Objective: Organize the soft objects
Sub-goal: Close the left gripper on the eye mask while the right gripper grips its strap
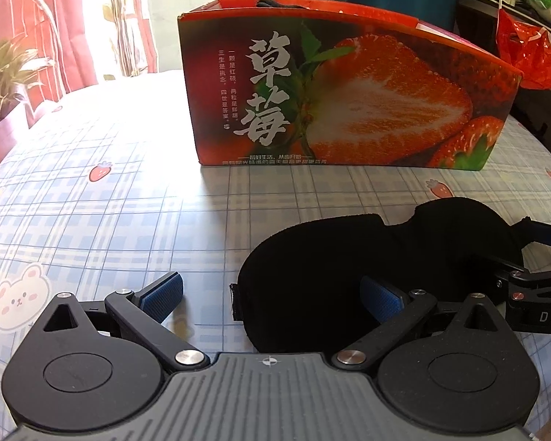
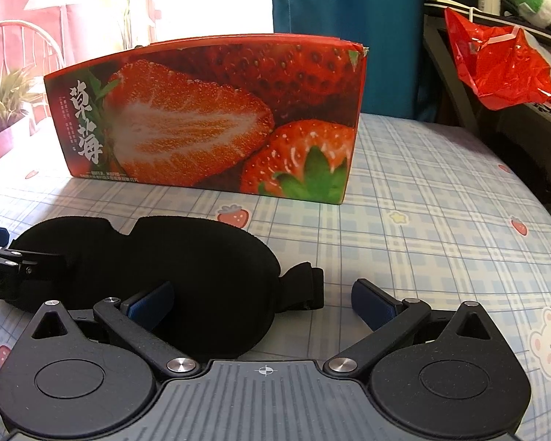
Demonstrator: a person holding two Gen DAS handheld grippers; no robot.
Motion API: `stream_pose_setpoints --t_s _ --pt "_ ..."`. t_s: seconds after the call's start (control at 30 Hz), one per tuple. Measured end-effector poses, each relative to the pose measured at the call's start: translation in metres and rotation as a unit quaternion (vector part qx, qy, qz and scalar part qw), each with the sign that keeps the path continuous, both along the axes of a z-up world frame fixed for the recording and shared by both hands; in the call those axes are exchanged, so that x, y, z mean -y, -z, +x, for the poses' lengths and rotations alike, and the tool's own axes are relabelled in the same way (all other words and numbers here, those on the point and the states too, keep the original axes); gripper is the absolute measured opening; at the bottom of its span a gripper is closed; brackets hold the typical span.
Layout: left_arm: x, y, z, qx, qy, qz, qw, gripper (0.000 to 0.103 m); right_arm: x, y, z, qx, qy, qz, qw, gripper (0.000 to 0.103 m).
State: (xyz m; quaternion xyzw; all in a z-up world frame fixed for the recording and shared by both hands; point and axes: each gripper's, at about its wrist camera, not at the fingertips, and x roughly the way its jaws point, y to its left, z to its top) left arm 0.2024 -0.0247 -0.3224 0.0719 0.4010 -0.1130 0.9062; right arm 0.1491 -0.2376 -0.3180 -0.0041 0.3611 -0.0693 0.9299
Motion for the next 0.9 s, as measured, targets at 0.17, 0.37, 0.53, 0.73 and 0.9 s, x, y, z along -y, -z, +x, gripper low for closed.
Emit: stream_pose_setpoints --t_s 0.17,0.37,0.53,0.73,0.9 --pt "0.001 -0.001 0.005 -0.012 0.004 0.003 0.9999 0.103 0.0 0.0 0.0 0.001 0.0 0.0 1.0 0.103" --pt "-0.006 -0.008 0.012 -0.032 0.014 -0.002 0.9994 0.094 0.0 0.0 0.0 0.001 0.001 0.0 1.0 0.103" --pt "-0.022 -0.017 0.013 -0.049 -0.003 -0.046 0.9977 0.078 0.0 0.0 -0.001 0.002 0.0 0.0 1.0 0.103" --pt "-0.033 -0.019 0.01 -0.085 -0.009 -0.12 0.9891 0.042 0.0 0.0 -0.001 0.002 0.0 0.0 1.0 0.103" --pt "-0.025 -0.015 0.003 -0.064 0.0 -0.093 0.9936 0.038 0.0 0.0 -0.001 0.002 0.0 0.0 1.0 0.103"
